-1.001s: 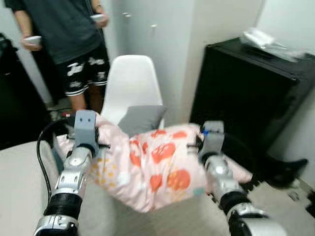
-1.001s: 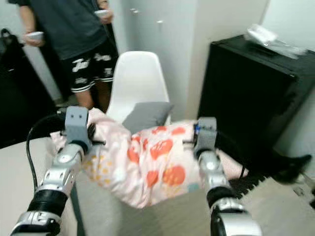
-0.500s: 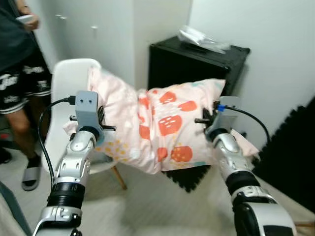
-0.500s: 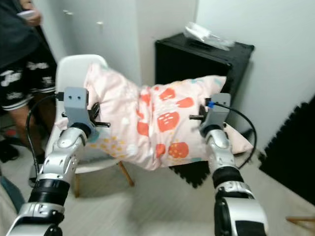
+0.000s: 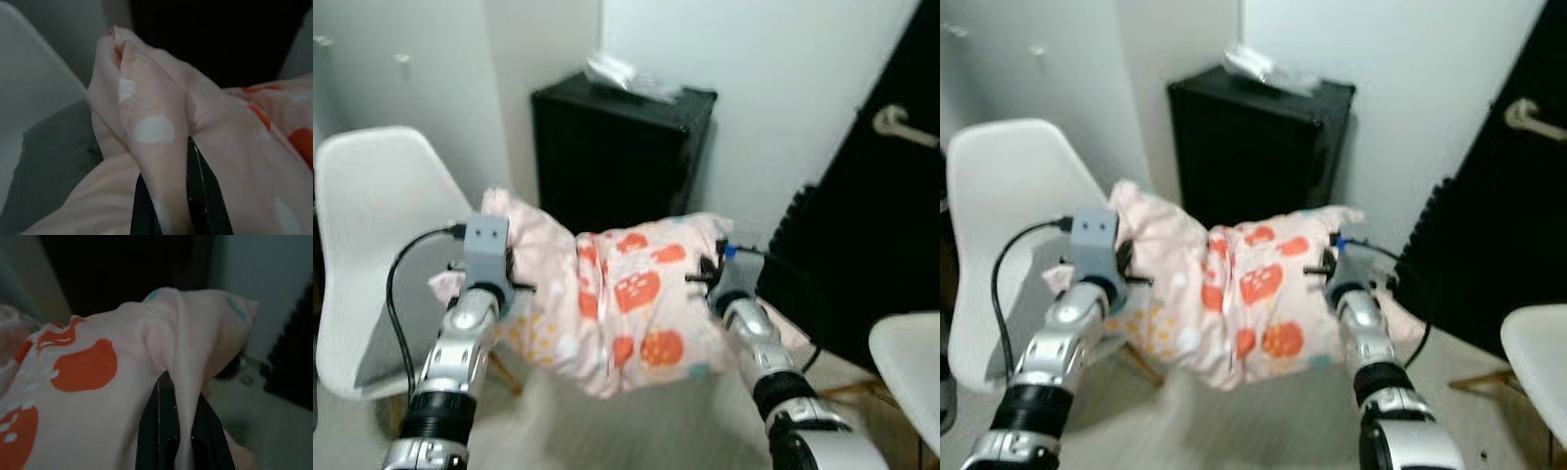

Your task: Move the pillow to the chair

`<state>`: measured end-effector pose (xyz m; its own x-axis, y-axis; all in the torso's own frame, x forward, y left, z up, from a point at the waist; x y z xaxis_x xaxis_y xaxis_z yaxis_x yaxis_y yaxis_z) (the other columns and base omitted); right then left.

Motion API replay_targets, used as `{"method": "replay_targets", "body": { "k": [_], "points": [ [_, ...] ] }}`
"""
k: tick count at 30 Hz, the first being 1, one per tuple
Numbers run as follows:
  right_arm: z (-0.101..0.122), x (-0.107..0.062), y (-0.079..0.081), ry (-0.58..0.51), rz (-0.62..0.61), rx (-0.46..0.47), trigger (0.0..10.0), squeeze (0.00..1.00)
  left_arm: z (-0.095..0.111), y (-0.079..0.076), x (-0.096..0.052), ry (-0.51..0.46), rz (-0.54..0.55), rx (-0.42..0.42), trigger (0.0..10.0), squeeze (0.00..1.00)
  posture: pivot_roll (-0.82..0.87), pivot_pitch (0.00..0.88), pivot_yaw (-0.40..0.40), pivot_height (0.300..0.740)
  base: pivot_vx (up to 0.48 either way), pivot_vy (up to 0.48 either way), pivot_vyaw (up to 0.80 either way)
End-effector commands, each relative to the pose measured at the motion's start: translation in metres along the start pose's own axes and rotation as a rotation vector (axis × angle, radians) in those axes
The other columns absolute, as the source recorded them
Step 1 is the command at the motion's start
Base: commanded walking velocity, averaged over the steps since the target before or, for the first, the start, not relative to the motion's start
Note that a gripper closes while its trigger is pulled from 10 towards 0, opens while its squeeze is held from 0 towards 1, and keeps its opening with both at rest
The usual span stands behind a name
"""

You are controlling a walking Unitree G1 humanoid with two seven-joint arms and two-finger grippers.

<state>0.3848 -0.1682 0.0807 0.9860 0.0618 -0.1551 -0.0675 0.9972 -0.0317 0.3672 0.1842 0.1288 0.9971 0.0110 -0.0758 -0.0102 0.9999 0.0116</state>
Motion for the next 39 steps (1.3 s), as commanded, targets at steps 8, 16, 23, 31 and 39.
{"method": "replay_targets", "body": {
  "k": [8,16,23,31,39],
  "points": [
    [-0.029,-0.008,-0.002,0.107,-0.013,0.004,10.0,0.00,-0.031,-0.005,-0.004,0.063,-0.028,0.085,10.0,0.00,0.00,0.008,-0.022,0.720,0.000,0.000,-0.80],
    [-0.052,-0.018,0.004,0.171,-0.013,-0.019,10.0,0.00,-0.051,-0.007,-0.013,0.103,-0.013,0.076,10.0,0.00,0.00,0.006,-0.037,0.720,0.000,0.000,-0.80],
    [-0.052,-0.018,0.009,0.169,-0.004,-0.013,10.0,0.00,-0.052,-0.008,-0.013,0.099,-0.005,0.072,10.0,0.00,0.00,0.010,-0.038,0.720,0.000,0.000,-0.80],
    [-0.051,-0.017,0.009,0.161,-0.009,-0.007,10.0,0.00,-0.050,-0.007,-0.011,0.086,0.006,0.061,10.0,0.00,0.00,0.011,-0.037,0.720,0.000,0.000,-0.80],
    [-0.048,-0.017,0.000,0.150,-0.029,-0.011,10.0,0.00,-0.050,-0.010,-0.010,0.083,0.014,0.046,10.0,0.00,-0.01,0.011,-0.039,0.720,0.000,0.000,-0.80]
  ]
}}
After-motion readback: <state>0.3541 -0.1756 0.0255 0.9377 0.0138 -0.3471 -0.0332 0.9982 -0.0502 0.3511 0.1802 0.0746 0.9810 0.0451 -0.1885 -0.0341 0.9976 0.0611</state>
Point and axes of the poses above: a point about 5 cm out from each wrist's last joint towards the gripper, its own x axis pointing out of the wrist towards the gripper, its own z axis along the axis of the wrist's last joint, y = z × x, the point moved 3 cm from there along x, pointing out of the wrist towards the gripper, and after that the axes turned 5 degrees about -x, right-handed, at the moved point
